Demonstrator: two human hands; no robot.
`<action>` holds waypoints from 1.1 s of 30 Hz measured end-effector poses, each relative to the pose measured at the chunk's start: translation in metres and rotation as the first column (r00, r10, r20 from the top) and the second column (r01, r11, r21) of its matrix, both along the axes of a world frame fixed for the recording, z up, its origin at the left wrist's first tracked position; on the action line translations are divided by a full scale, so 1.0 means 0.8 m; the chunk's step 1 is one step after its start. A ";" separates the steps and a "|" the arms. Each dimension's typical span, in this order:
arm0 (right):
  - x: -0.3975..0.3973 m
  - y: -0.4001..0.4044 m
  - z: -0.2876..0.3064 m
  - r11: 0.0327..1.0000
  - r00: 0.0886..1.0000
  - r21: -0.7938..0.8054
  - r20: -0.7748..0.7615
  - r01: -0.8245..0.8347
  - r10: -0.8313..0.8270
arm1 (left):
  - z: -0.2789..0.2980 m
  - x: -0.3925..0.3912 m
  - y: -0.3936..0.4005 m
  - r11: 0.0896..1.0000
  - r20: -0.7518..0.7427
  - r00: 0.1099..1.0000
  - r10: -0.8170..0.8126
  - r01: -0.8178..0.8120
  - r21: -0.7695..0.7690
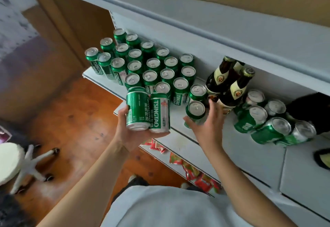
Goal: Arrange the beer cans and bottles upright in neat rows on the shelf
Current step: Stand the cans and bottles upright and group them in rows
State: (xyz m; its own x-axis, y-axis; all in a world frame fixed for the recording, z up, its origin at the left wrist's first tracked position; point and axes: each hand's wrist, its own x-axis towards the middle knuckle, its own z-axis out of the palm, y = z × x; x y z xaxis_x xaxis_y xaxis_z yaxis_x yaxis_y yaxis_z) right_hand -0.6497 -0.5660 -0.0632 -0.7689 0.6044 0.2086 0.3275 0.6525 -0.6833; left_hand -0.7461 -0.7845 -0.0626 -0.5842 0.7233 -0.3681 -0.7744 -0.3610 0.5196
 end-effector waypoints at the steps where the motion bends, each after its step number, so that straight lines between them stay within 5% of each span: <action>1: 0.002 -0.011 0.007 0.995 0.993 0.062 -0.100 0.073 -0.066 | 0.000 -0.013 -0.007 0.995 0.019 0.998 -0.055 0.053 0.081; 3: 0.002 -0.039 0.028 0.993 0.956 0.060 -0.282 0.105 -0.084 | 0.009 -0.037 -0.021 0.982 -0.038 0.991 -0.125 0.129 0.141; 5: -0.025 -0.082 0.061 0.995 0.985 -0.085 -0.167 -0.050 0.035 | 0.017 -0.063 -0.038 0.975 -0.050 0.982 -0.184 0.188 0.117; 8: -0.092 -0.141 0.083 0.825 0.968 -0.532 0.037 -0.189 0.246 | 0.031 -0.093 -0.066 0.960 -0.092 0.964 -0.248 0.258 0.112; 13: -0.143 -0.187 0.051 0.618 0.995 -0.782 -0.018 -0.077 0.101 | 0.049 -0.142 -0.118 0.949 -0.191 0.934 -0.301 0.274 -0.154; 18: -0.117 -0.195 0.026 0.701 0.973 -0.704 -0.062 0.116 -0.224 | 0.043 -0.164 -0.131 0.942 -0.271 0.945 -0.182 0.088 -0.325; 22: -0.107 -0.170 0.007 0.801 0.905 -0.456 0.020 0.387 -0.426 | 0.030 -0.197 -0.130 0.899 -0.404 0.914 -0.029 -0.152 -0.410; 26: -0.112 -0.156 -0.019 0.857 0.874 -0.207 -0.014 0.473 -0.486 | 0.010 -0.227 -0.122 0.773 -0.604 0.790 -0.103 -0.319 -0.549; 33: -0.131 -0.163 -0.045 0.839 0.847 -0.188 -0.057 0.511 -0.528 | -0.033 -0.239 -0.103 0.695 -0.747 0.620 -0.242 -0.426 -0.579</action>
